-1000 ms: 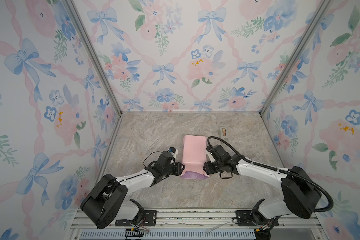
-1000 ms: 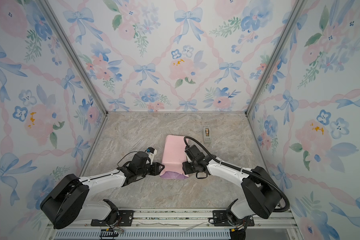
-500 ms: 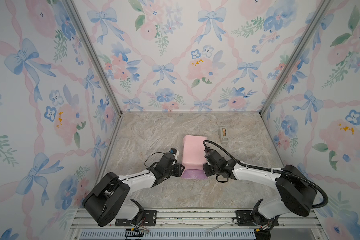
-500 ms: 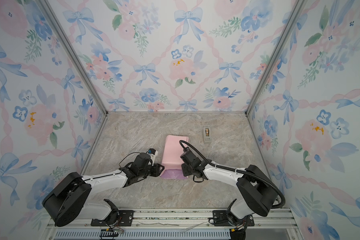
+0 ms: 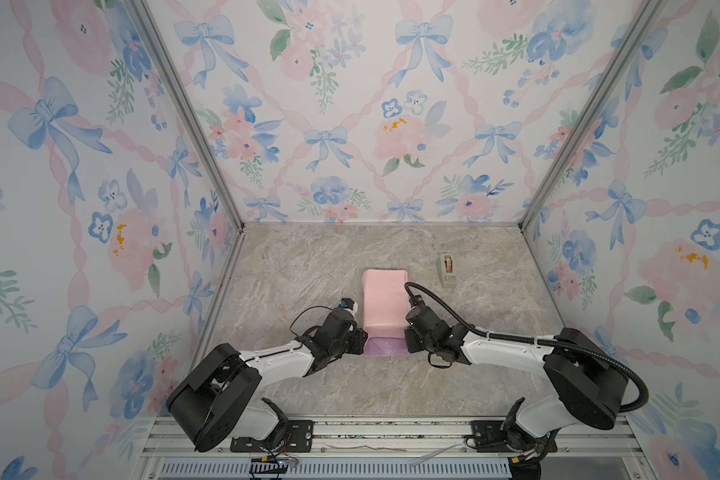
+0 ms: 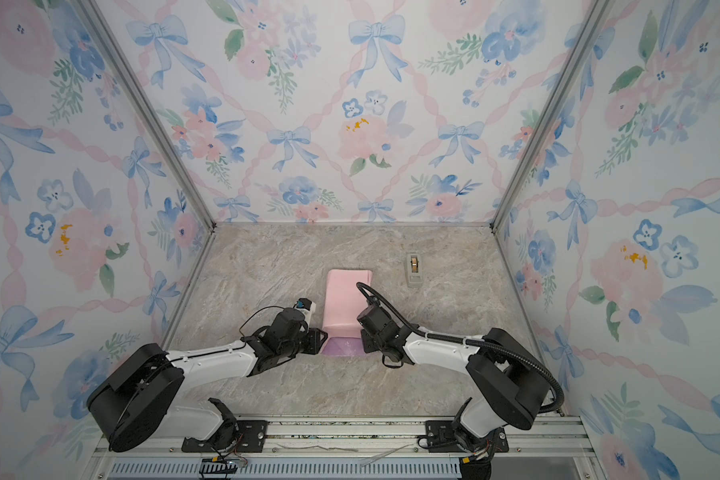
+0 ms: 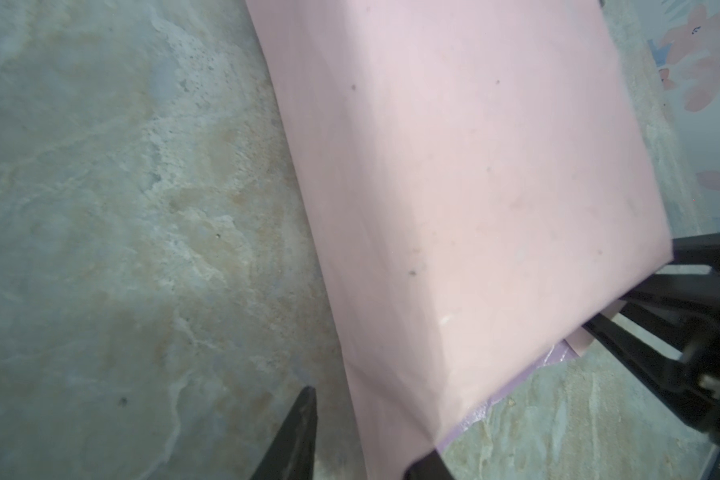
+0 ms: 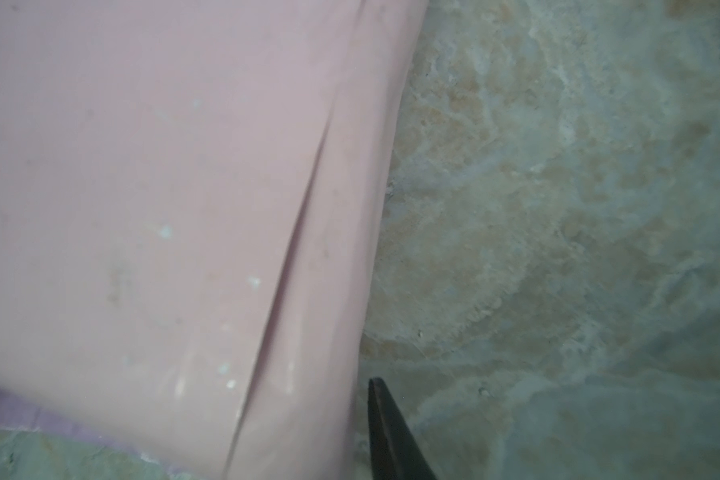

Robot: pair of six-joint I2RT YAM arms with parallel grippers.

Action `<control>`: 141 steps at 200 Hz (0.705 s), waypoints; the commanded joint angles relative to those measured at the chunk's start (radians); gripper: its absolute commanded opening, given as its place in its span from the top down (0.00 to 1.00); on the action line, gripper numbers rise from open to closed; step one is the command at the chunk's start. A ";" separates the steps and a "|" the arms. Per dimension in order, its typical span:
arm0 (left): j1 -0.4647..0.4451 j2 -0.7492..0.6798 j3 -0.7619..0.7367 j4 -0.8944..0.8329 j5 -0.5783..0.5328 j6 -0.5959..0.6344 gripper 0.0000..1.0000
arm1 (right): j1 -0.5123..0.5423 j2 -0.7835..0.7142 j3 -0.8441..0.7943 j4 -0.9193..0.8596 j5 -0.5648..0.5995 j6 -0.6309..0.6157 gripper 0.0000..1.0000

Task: Wrap the gift box in paper

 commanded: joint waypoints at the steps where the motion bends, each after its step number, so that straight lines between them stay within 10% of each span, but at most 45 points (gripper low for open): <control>1: -0.015 0.018 0.009 0.006 -0.043 -0.024 0.66 | 0.012 0.010 -0.013 0.026 0.028 0.015 0.73; 141: -0.048 0.046 0.066 -0.030 -0.111 -0.050 0.72 | 0.025 -0.198 -0.051 -0.088 -0.011 0.019 0.42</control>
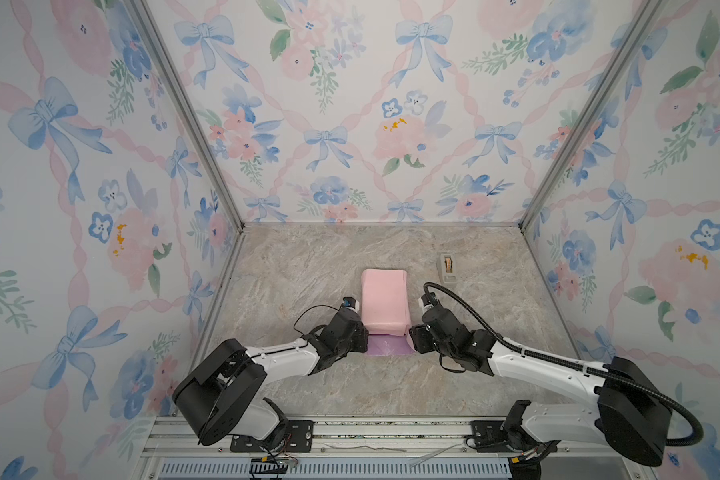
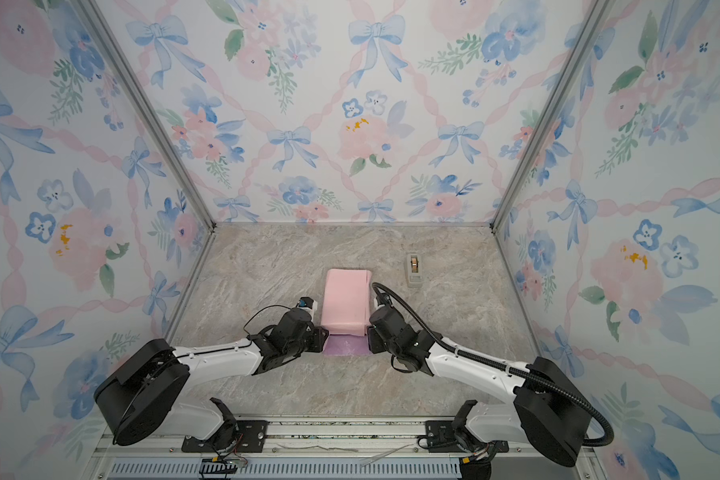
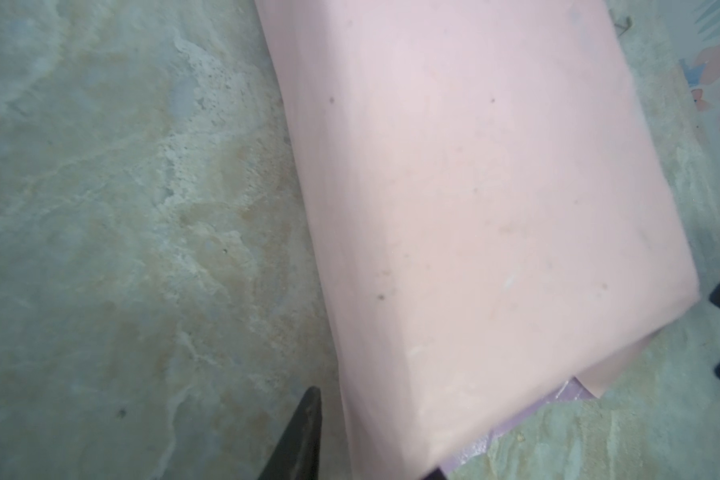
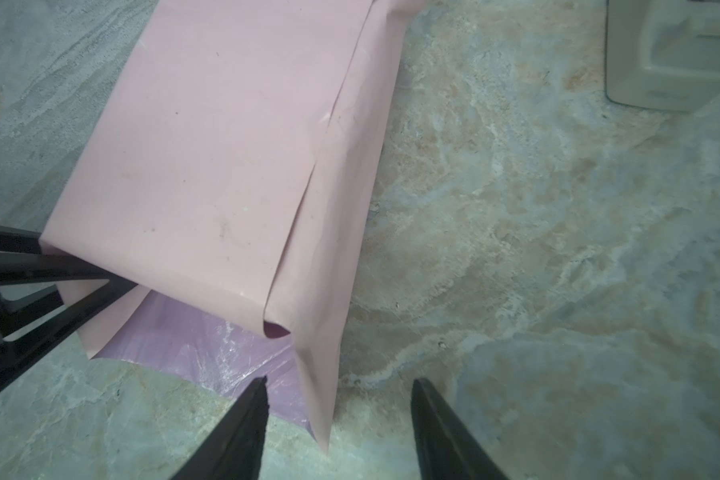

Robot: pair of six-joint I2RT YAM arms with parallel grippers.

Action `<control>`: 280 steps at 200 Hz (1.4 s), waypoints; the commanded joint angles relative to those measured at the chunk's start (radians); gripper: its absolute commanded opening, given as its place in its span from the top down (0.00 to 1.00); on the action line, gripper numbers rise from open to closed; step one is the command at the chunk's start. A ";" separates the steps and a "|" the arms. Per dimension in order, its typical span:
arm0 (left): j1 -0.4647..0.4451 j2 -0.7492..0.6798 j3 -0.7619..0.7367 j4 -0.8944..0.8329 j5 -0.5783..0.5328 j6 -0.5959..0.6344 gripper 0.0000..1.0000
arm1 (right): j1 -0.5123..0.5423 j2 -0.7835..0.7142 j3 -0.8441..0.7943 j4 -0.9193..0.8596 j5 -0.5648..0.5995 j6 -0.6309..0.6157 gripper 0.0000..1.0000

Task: Wrap the gift box in paper

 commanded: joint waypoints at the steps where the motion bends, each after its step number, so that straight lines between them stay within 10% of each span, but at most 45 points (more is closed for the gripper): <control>1: -0.005 0.016 0.025 -0.020 -0.014 -0.001 0.72 | 0.018 0.048 0.012 -0.015 -0.012 0.011 0.42; 226: -0.042 0.040 0.054 -0.027 -0.058 -0.058 0.83 | 0.025 0.282 0.106 0.103 0.030 0.021 0.79; 245: -0.043 0.038 0.053 -0.026 -0.065 -0.064 1.00 | 0.024 0.277 0.103 0.102 0.029 0.022 0.80; 280: -0.047 0.017 0.067 -0.054 -0.055 -0.060 0.86 | 0.025 0.255 0.103 0.088 0.017 0.022 0.75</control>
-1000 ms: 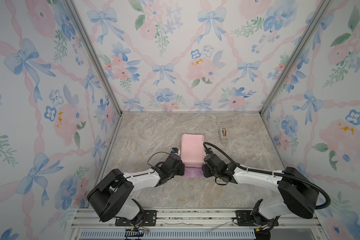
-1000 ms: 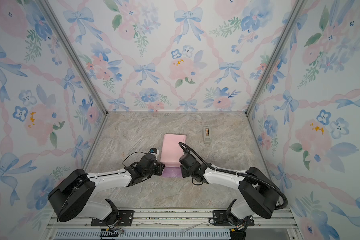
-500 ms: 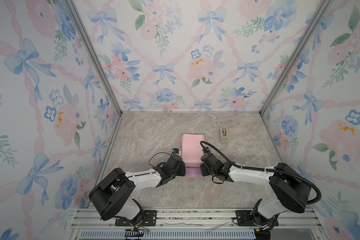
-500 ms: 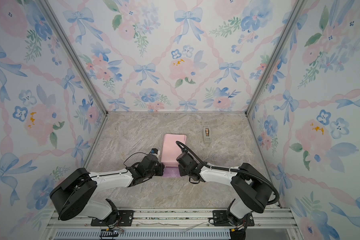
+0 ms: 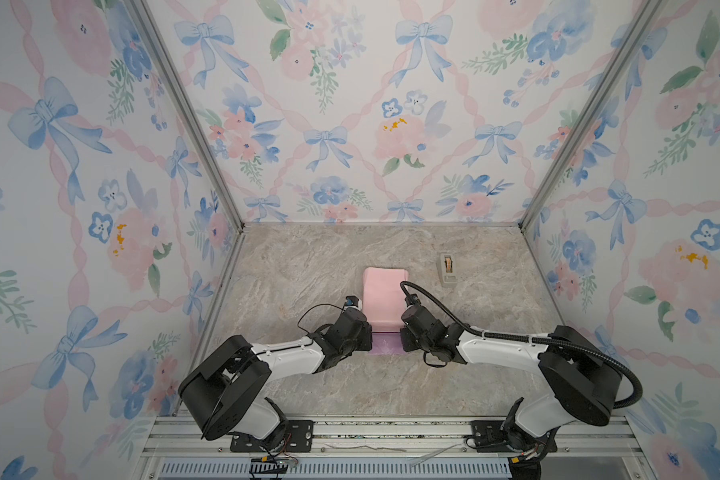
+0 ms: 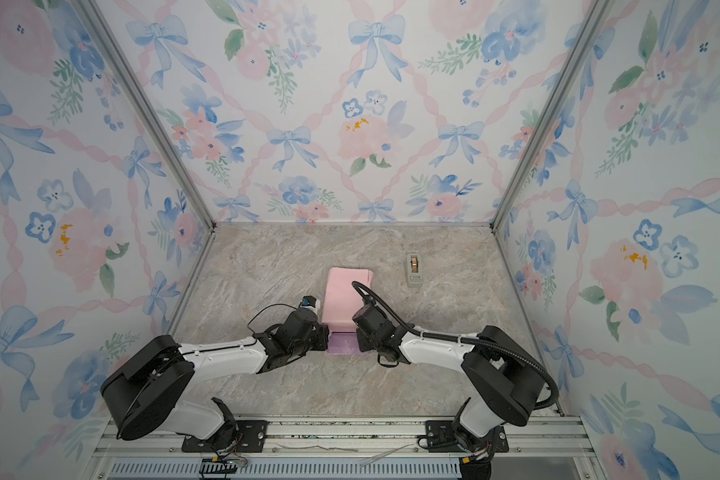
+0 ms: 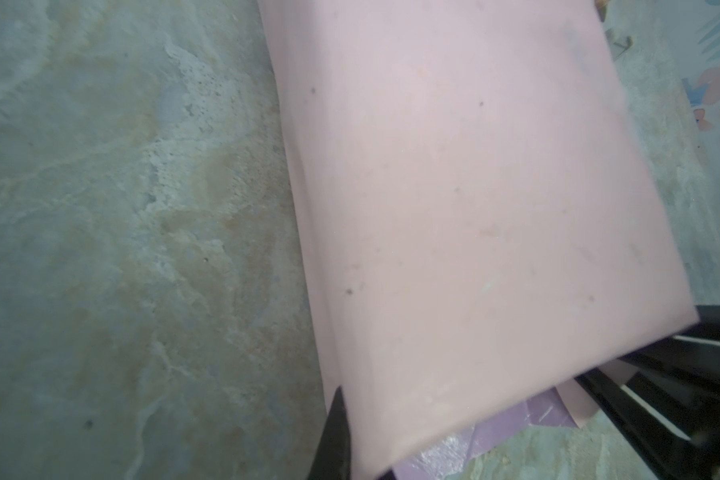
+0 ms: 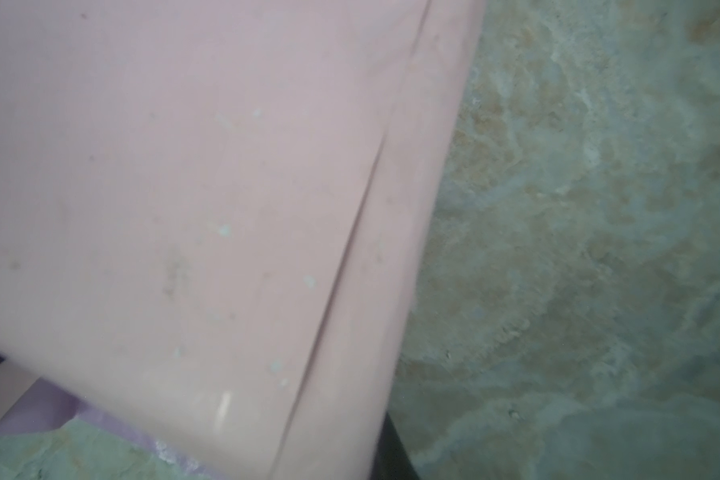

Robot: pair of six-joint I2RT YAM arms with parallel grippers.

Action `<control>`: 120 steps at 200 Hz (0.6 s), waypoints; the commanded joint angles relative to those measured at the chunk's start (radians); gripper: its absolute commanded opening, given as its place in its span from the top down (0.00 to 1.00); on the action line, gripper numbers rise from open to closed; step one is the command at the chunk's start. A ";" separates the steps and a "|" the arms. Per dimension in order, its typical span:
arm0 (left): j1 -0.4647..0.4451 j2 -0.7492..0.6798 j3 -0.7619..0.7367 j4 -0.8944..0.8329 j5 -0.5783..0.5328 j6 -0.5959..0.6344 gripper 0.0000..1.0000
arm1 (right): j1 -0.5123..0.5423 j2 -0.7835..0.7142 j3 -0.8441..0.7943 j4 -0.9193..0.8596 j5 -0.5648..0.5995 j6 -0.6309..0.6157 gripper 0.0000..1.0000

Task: Wrap the gift box in paper

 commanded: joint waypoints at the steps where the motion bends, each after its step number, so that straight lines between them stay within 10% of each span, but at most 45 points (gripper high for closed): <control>1: -0.007 -0.017 0.029 -0.044 -0.006 -0.001 0.85 | 0.008 -0.021 0.013 -0.004 0.004 0.015 0.75; 63: -0.006 -0.255 0.052 -0.137 -0.027 0.134 0.61 | 0.005 -0.290 -0.036 -0.127 -0.065 0.025 0.45; 120: -0.012 -0.301 0.132 -0.143 0.181 0.889 0.40 | -0.176 -0.463 -0.098 -0.165 -0.334 0.081 0.43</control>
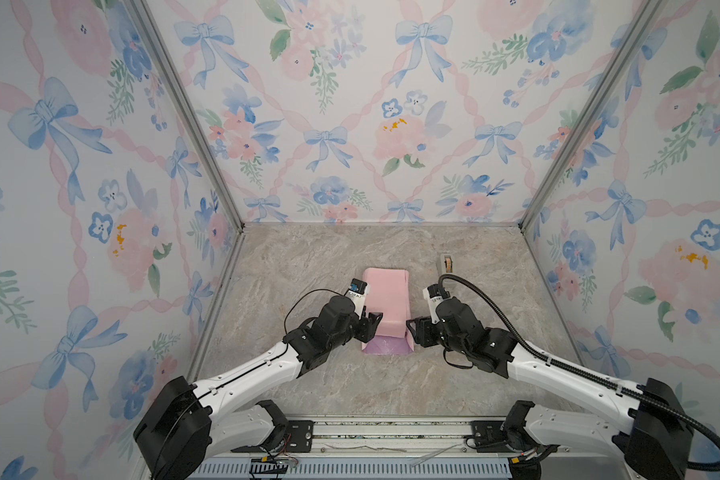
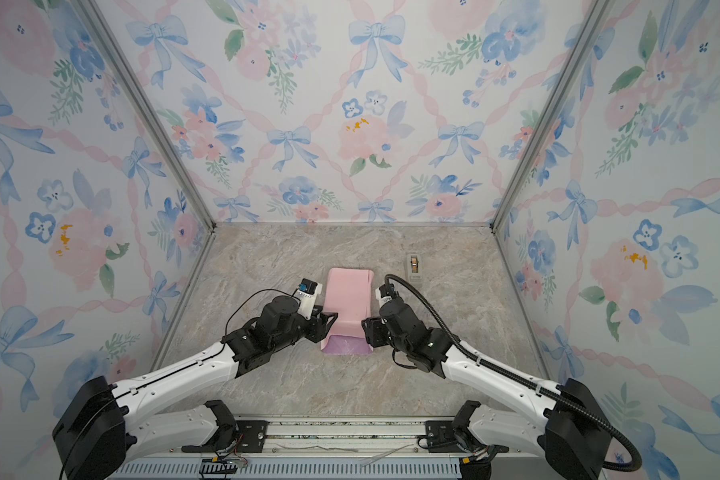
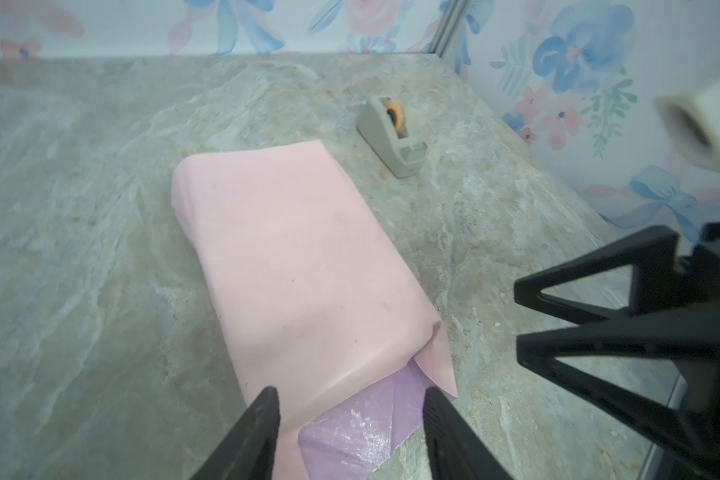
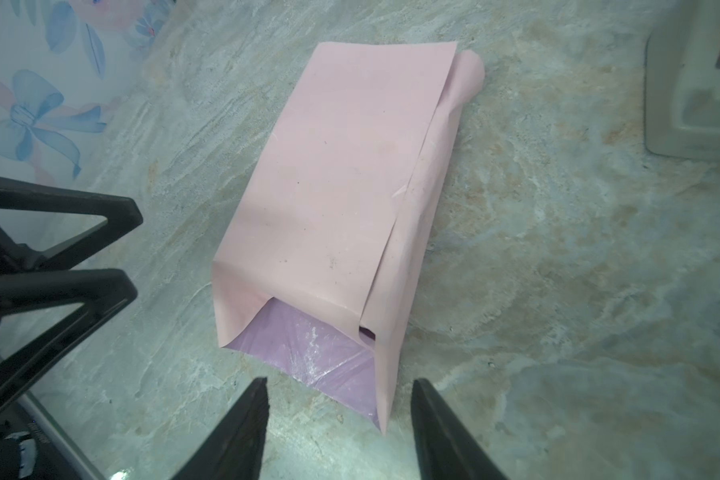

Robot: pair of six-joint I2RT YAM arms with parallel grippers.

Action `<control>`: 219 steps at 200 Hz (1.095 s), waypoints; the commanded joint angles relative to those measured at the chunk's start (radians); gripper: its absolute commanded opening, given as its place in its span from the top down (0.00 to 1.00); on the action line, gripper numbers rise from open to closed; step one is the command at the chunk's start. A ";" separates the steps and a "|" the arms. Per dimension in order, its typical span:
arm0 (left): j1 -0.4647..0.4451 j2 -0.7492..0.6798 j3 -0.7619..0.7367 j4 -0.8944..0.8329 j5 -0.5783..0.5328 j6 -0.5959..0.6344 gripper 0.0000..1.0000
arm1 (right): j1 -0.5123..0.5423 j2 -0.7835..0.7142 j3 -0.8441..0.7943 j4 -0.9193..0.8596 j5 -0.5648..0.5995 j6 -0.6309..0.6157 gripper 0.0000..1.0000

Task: Wrap the gift box in paper

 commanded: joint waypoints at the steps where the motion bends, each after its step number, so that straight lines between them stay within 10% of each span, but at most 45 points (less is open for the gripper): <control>1: -0.007 0.011 0.028 -0.024 0.105 0.449 0.40 | -0.094 -0.013 -0.038 -0.048 -0.160 0.045 0.43; 28: -0.009 0.084 0.064 -0.030 0.179 0.778 0.30 | -0.163 0.024 -0.051 -0.033 -0.220 0.056 0.44; 75: -0.014 0.273 0.181 -0.027 0.152 0.971 0.21 | -0.213 0.136 -0.078 0.051 -0.269 0.126 0.46; 219: -0.027 0.469 0.188 0.077 0.048 0.980 0.36 | -0.208 0.313 -0.112 0.222 -0.260 0.183 0.61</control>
